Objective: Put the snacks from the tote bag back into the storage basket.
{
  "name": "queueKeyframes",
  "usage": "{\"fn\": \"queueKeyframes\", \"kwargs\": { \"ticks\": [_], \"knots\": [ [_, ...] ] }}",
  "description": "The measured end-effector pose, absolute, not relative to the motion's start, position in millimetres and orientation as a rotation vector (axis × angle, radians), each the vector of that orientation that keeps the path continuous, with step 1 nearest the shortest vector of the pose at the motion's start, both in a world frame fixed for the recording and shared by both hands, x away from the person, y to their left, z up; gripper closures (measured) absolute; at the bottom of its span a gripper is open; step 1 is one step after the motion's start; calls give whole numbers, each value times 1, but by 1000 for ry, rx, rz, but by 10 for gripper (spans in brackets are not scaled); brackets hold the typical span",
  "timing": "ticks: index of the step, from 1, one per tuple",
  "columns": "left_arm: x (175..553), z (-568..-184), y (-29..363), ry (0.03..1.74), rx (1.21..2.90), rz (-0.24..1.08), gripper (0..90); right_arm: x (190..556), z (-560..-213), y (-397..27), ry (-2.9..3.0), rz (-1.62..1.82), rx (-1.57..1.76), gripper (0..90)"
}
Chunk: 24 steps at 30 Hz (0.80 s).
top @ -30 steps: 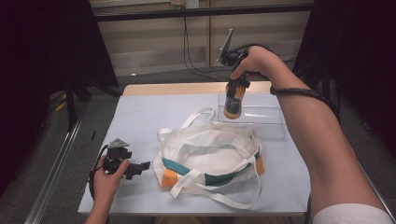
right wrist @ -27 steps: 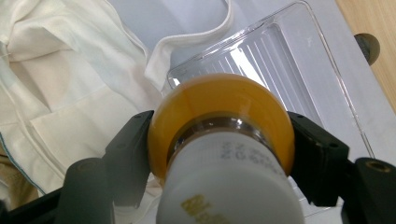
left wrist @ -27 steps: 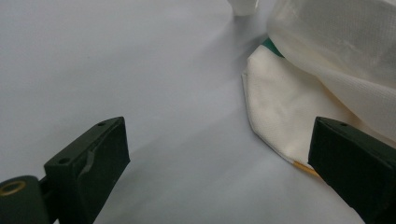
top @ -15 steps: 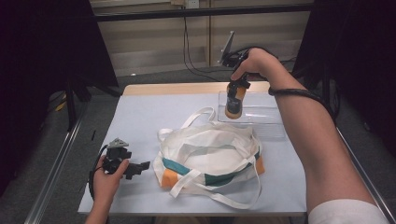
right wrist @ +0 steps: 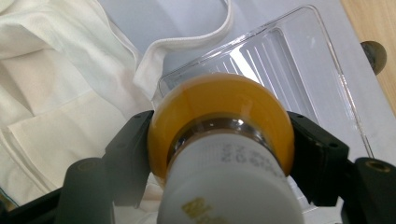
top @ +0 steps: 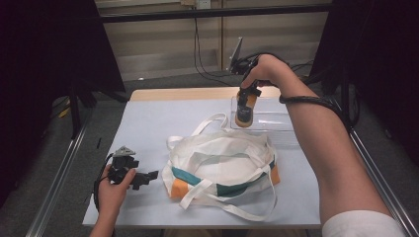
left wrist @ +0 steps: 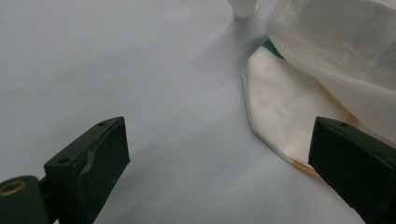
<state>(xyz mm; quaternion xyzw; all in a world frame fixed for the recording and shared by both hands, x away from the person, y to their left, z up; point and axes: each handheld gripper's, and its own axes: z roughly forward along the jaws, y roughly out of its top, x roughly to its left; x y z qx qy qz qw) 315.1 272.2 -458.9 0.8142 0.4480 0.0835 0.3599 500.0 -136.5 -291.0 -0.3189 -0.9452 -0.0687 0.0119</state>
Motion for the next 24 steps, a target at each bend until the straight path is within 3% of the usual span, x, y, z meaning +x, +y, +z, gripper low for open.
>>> {"fn": "queueKeyframes", "kwargs": {
  "ticks": [24],
  "knots": [
    [314,-459,272,1163,2081,223,49,500,-304,-126,-2954,-193,-949,304]
  ]
}}
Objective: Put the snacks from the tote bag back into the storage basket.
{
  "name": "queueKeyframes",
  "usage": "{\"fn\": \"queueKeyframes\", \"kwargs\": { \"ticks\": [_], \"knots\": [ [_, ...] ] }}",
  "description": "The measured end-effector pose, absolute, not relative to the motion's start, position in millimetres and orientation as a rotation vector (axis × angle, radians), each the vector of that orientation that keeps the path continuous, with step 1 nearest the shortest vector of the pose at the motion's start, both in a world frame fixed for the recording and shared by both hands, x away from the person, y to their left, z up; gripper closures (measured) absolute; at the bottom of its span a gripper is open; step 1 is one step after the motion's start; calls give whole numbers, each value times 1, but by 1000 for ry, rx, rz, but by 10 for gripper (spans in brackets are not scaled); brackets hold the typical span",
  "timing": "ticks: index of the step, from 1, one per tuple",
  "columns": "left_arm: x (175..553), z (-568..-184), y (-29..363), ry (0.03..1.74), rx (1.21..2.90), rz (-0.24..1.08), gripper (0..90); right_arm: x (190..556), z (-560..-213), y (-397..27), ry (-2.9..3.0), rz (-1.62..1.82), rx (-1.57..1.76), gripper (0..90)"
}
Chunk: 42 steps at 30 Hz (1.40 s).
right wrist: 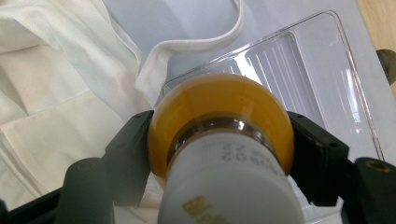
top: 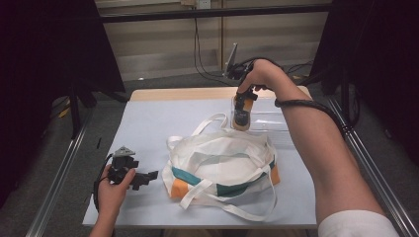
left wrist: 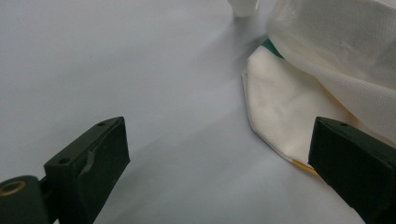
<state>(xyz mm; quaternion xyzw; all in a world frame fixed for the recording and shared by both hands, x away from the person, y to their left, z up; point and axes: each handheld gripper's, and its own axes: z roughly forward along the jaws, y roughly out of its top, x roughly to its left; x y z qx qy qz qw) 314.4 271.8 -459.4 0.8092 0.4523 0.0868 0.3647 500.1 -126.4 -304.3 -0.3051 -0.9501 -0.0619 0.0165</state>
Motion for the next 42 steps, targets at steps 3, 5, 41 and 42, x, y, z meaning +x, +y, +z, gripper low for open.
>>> {"fn": "queueKeyframes", "kwargs": {
  "ticks": [3,5,41,42],
  "knots": [
    [314,-459,272,1165,2080,222,49,500,-305,-126,-2966,-203,-924,304],
    [314,-460,272,1165,2080,221,49,500,-305,-125,-2968,-195,-926,304],
    [314,-459,272,1164,2081,220,50,500,-320,-116,-2989,-171,-868,304],
    [314,-459,272,1166,2079,219,50,499,-320,-116,-2986,-168,-876,304]
  ]
}}
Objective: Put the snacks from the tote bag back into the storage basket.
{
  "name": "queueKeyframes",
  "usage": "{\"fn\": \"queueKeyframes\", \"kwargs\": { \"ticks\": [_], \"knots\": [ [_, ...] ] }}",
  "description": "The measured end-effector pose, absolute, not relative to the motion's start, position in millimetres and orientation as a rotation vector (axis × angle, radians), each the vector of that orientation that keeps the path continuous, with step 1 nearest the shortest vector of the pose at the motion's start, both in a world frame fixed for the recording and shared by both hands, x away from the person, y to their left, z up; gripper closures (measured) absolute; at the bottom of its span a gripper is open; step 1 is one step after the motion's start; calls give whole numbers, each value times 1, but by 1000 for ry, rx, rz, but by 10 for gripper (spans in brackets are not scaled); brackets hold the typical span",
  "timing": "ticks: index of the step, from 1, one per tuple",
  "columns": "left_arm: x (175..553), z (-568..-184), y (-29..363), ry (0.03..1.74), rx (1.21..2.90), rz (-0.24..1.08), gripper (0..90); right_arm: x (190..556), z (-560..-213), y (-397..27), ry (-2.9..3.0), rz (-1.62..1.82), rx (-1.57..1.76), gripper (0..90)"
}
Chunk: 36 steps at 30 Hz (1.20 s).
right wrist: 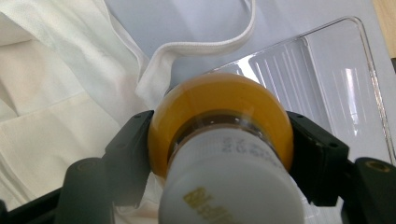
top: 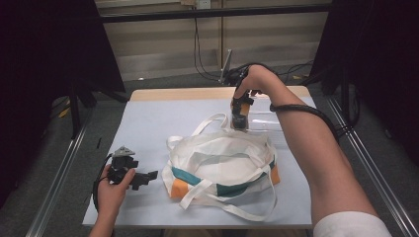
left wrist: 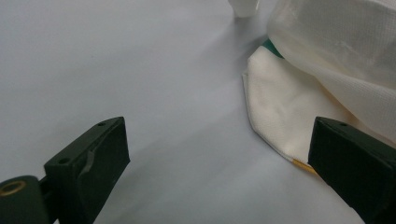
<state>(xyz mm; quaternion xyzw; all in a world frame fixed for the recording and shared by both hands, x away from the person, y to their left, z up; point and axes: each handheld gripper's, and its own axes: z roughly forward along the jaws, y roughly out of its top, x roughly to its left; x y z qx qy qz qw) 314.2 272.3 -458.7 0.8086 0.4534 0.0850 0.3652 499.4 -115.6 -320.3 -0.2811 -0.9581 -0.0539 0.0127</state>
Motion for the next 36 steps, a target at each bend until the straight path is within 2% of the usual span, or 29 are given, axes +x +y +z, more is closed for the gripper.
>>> {"fn": "queueKeyframes", "kwargs": {
  "ticks": [36],
  "knots": [
    [314,-459,271,1161,2087,218,50,499,-339,-117,-2974,-160,-878,303]
  ]
}}
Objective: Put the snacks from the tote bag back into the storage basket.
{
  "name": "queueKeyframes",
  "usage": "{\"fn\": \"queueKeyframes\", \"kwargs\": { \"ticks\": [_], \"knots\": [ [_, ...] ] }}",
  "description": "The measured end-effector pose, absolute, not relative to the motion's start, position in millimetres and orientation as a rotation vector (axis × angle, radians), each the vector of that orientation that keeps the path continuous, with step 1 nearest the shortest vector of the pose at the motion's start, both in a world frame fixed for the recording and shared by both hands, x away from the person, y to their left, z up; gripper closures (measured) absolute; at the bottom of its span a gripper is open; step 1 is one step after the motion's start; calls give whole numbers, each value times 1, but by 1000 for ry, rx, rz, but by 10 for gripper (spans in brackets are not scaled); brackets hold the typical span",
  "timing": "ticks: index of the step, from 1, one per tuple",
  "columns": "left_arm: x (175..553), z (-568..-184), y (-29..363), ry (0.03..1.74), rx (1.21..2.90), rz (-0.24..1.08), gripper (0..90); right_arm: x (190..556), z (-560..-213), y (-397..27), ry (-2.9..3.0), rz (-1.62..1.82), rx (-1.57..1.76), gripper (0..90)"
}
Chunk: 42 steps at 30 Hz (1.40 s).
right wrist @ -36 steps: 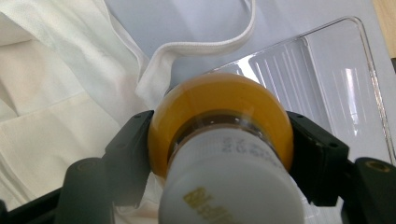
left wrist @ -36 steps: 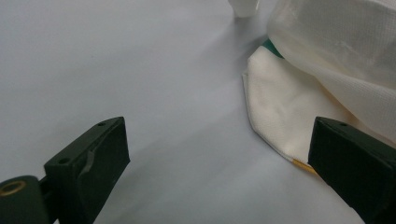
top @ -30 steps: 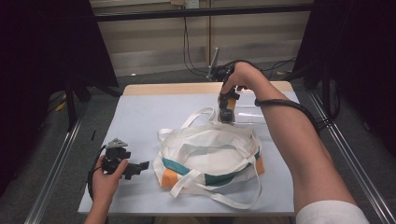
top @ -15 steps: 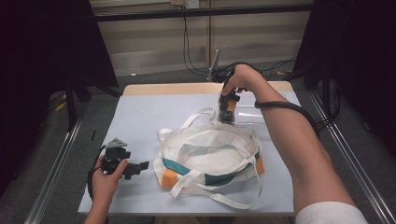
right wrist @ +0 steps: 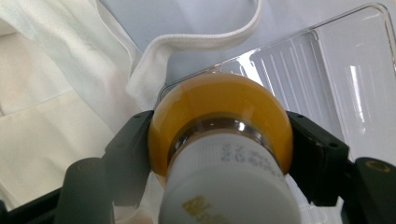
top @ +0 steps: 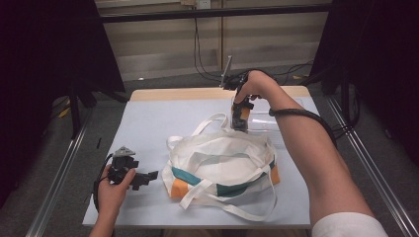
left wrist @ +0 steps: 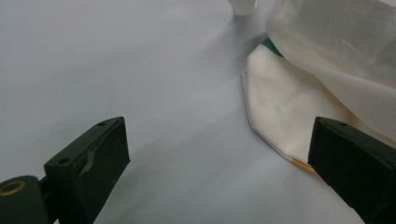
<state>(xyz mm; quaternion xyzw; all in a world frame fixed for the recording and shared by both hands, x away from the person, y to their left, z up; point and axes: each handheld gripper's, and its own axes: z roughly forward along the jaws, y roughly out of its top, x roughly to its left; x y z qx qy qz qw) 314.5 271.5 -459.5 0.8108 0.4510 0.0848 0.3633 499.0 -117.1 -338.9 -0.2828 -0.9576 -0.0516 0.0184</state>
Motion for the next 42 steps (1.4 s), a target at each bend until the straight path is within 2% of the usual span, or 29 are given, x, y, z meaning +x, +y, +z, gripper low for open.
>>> {"fn": "queueKeyframes", "kwargs": {
  "ticks": [42],
  "knots": [
    [313,-460,270,1167,2099,220,50,498,-350,-120,-2968,-174,-891,302]
  ]
}}
